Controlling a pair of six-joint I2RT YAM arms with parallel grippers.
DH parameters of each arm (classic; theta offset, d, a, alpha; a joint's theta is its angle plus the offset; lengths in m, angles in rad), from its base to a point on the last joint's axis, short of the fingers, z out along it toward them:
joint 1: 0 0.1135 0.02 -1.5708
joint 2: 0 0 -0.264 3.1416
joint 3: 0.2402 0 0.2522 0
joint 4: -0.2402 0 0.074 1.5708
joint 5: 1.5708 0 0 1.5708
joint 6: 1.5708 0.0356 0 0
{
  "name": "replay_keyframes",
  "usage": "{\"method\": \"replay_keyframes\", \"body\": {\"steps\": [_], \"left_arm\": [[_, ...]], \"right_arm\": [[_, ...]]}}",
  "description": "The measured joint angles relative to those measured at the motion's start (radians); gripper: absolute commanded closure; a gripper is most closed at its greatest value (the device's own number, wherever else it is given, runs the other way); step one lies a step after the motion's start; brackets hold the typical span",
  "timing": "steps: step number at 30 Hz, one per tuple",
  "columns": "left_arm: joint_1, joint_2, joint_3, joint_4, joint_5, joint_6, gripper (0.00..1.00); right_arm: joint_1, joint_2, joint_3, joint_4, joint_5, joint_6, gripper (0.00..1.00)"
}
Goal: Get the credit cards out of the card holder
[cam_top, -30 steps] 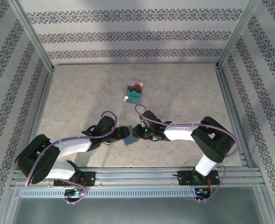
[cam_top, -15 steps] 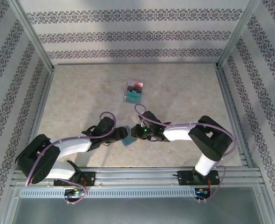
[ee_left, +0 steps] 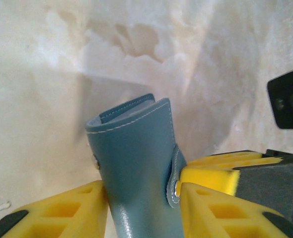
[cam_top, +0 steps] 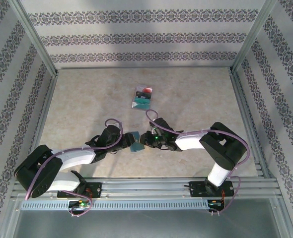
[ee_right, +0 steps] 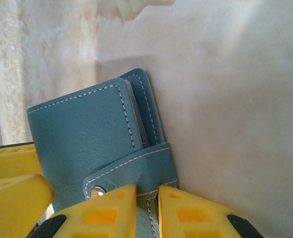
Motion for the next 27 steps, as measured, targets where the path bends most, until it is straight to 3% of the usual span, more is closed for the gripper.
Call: {"method": "replay_keyframes", "body": {"steps": [9,20,27], "left_arm": [[0.000,0.057,-0.004,0.122,-0.022,-0.006,0.71],[0.000,0.112,-0.004,0.167,-0.013,-0.012,0.68],[0.000,0.169,-0.004,0.216,0.008,-0.032,0.74]], "right_arm": [[-0.016,-0.005,-0.021,0.031,-0.004,0.007,0.81],[-0.018,-0.005,-0.031,0.051,-0.005,0.022,0.81],[-0.023,-0.005,-0.034,0.057,-0.008,0.025,0.81]]}}
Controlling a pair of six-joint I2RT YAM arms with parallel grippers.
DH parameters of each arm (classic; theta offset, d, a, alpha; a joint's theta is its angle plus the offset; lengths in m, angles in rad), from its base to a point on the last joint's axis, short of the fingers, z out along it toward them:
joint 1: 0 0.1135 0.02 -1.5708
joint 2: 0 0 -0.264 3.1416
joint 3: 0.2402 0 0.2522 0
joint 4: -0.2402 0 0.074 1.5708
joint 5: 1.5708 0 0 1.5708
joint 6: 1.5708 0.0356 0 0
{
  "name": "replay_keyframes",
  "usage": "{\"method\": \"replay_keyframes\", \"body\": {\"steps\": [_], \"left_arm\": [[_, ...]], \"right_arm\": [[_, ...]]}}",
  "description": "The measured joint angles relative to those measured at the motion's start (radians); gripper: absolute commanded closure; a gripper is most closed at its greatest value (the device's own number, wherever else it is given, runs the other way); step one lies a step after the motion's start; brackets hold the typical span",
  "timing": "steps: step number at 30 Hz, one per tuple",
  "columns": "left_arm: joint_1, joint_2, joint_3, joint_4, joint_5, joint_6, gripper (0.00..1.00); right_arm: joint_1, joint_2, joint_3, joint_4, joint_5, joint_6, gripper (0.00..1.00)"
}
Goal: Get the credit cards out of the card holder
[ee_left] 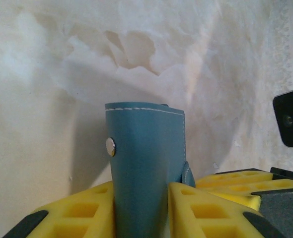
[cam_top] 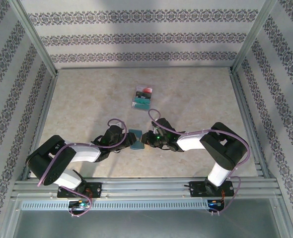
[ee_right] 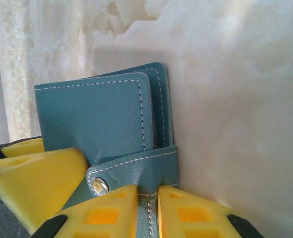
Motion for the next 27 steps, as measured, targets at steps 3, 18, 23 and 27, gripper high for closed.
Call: {"method": "replay_keyframes", "body": {"steps": [3,18,23,27], "left_arm": [[0.000,0.000,0.000,0.013,0.001,0.000,0.76],[-0.001,-0.092,0.000,0.002,0.027,0.039,0.95],[-0.001,-0.151,0.000,-0.006,0.042,0.087,0.95],[0.006,-0.213,0.018,-0.022,0.078,0.148,0.95]], "right_arm": [[-0.004,0.000,-0.003,0.005,-0.003,0.000,0.81],[-0.087,-0.175,-0.061,-0.015,-0.005,-0.035,0.64],[-0.111,-0.281,-0.071,-0.032,0.010,-0.076,0.48],[-0.134,-0.342,-0.070,-0.045,0.016,-0.121,0.39]]}}
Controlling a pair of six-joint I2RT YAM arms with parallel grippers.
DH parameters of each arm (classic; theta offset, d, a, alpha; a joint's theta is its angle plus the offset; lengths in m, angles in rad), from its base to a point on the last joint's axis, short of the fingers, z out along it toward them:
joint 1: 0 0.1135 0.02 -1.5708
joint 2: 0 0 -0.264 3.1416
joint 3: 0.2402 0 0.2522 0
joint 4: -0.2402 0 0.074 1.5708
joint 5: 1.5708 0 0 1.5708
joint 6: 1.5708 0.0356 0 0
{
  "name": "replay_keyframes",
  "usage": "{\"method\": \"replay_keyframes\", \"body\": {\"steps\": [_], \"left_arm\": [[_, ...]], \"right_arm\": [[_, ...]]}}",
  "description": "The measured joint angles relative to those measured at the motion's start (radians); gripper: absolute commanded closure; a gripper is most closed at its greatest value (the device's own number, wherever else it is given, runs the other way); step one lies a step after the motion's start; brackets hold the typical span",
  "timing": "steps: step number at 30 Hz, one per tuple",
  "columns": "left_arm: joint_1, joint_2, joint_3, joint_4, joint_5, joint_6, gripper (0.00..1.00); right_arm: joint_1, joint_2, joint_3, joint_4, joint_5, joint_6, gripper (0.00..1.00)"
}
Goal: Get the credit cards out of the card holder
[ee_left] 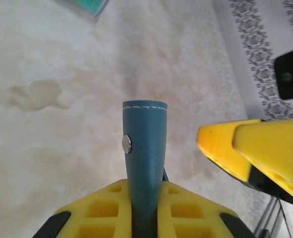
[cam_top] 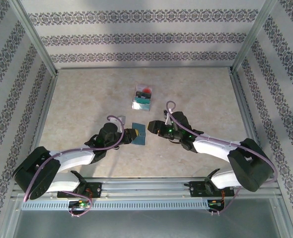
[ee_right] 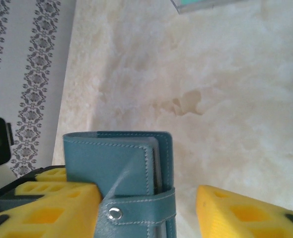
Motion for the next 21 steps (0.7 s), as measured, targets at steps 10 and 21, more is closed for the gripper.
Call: {"method": "replay_keyframes", "body": {"steps": [10,21], "left_arm": [[0.021,-0.123,0.135,-0.069,0.148,0.201,0.95],[0.027,-0.110,0.162,-0.064,0.364,0.275,0.96]], "right_arm": [[-0.026,-0.172,0.000,-0.015,-0.003,-0.105,0.30],[-0.025,-0.315,0.004,-0.014,-0.070,-0.196,0.27]]}}
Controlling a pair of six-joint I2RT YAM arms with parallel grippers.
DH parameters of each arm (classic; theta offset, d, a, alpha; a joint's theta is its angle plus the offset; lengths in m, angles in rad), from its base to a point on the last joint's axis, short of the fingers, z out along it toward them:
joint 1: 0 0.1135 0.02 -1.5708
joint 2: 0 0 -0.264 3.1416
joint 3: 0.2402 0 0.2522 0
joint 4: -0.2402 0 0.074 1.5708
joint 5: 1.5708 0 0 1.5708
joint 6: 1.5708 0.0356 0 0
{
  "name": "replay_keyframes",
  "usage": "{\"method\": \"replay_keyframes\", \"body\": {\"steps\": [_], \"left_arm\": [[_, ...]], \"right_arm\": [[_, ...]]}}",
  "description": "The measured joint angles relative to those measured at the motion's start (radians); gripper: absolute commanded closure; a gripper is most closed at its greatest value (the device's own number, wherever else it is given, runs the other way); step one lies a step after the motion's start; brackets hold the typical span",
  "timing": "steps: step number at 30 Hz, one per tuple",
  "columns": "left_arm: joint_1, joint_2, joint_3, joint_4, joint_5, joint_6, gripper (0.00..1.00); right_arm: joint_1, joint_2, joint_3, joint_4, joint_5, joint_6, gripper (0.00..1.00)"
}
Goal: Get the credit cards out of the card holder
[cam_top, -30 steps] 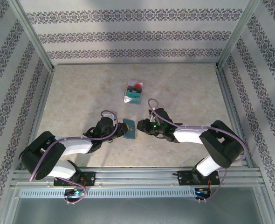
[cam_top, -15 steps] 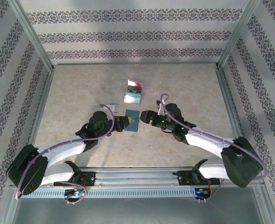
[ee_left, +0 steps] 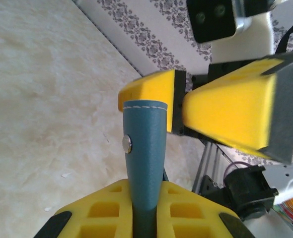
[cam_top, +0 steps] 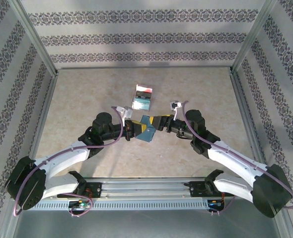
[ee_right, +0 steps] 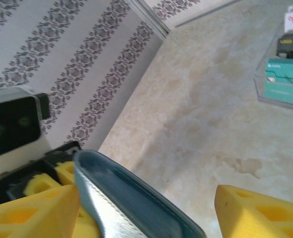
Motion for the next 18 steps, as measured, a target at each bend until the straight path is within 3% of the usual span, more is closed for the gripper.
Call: {"method": "replay_keyframes", "body": {"steps": [13,18], "left_arm": [[0.000,0.034,0.000,0.114,0.106,-0.047,0.96],[0.001,0.042,0.000,0.148,0.103,-0.075,0.95]], "right_arm": [[0.039,-0.008,0.000,0.014,-0.009,-0.022,0.36],[0.053,-0.010,0.000,0.032,0.000,-0.023,0.55]]}}
